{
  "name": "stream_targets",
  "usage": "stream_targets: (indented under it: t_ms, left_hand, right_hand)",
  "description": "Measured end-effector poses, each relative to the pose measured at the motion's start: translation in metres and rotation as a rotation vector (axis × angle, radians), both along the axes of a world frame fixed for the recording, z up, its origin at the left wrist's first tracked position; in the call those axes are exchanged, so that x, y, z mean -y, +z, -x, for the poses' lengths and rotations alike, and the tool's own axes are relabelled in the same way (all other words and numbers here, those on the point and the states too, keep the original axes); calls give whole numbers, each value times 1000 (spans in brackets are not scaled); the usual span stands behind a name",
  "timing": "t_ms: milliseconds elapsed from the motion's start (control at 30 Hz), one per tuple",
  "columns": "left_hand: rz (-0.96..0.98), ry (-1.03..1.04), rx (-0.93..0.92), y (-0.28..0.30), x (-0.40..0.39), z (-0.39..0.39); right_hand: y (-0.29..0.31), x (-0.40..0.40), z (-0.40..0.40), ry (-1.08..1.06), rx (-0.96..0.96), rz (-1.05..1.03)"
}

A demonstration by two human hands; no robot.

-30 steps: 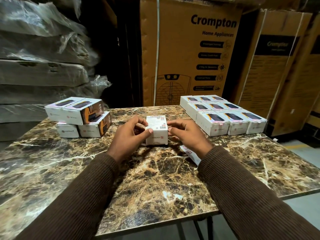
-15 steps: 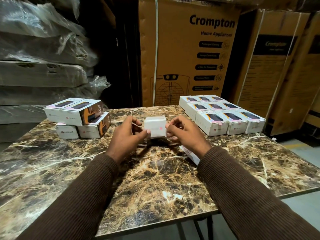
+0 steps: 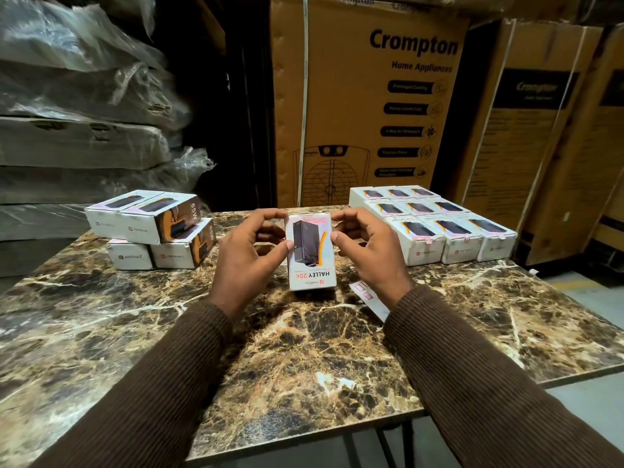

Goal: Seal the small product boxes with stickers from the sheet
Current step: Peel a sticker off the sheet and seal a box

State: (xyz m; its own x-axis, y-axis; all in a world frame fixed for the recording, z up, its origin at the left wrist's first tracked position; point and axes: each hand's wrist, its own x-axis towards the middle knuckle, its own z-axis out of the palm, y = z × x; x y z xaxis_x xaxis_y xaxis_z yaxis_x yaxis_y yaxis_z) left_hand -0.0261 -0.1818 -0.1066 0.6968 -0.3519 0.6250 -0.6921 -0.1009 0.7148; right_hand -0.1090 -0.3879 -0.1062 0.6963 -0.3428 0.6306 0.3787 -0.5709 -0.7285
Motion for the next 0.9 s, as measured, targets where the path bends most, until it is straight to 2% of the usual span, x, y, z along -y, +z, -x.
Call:
stream_targets:
  t_ms: [233, 567, 800, 900]
  left_hand:
    - [-4, 4, 63, 1, 0, 1]
    - [-32, 26, 81, 0, 1, -1]
    - [-85, 41, 139, 1, 1, 0]
    - [-100, 50, 231, 3, 0, 2]
  right_hand:
    - [2, -2, 2, 12, 15, 88]
    - [1, 0, 2, 13, 1, 113]
    - [3, 1, 5, 93, -22, 23]
    - [14, 7, 16, 127, -37, -61]
